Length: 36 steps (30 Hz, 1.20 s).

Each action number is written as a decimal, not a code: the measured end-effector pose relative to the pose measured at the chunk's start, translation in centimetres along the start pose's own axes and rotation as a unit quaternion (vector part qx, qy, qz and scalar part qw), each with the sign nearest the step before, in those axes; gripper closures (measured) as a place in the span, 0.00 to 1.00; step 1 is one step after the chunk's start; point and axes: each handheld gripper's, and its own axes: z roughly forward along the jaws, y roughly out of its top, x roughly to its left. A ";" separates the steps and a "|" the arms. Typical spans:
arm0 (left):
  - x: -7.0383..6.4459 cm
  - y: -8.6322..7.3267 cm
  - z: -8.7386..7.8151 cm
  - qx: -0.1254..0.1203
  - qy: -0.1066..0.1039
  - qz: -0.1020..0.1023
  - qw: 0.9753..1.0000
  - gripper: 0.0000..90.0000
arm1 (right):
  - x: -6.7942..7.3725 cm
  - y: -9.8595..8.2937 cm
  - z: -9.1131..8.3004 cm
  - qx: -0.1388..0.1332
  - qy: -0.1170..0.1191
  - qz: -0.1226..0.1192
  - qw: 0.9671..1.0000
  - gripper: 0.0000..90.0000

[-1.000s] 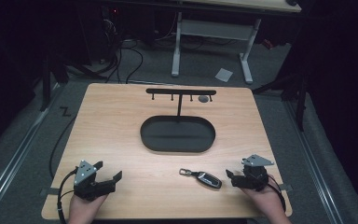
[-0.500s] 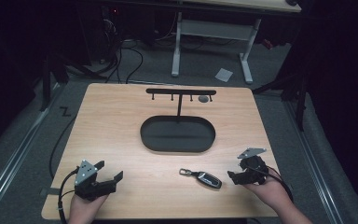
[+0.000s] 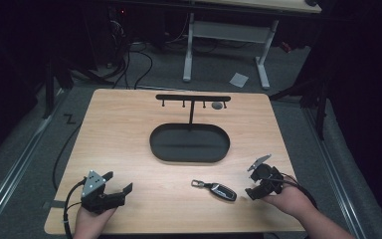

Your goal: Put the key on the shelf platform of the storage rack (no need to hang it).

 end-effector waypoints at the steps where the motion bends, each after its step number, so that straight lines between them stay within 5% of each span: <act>1: 0.0 0.0 0.0 0.001 -0.001 0.001 1.000 0.17 | 0.0 0.1 0.0 0.003 0.000 -0.007 1.000 0.24; 15: -0.1 -0.1 0.2 0.003 0.004 0.012 1.000 0.17 | 0.4 1.5 -0.4 0.082 0.012 -0.067 0.994 0.26; 25: -0.2 0.0 0.3 0.005 0.001 0.014 1.000 0.17 | 2.5 3.4 -1.1 0.081 0.041 -0.098 0.991 0.25; 36: -0.4 0.0 0.4 0.007 -0.004 0.020 1.000 0.17 | 6.0 6.7 0.3 0.097 0.068 -0.151 0.981 0.26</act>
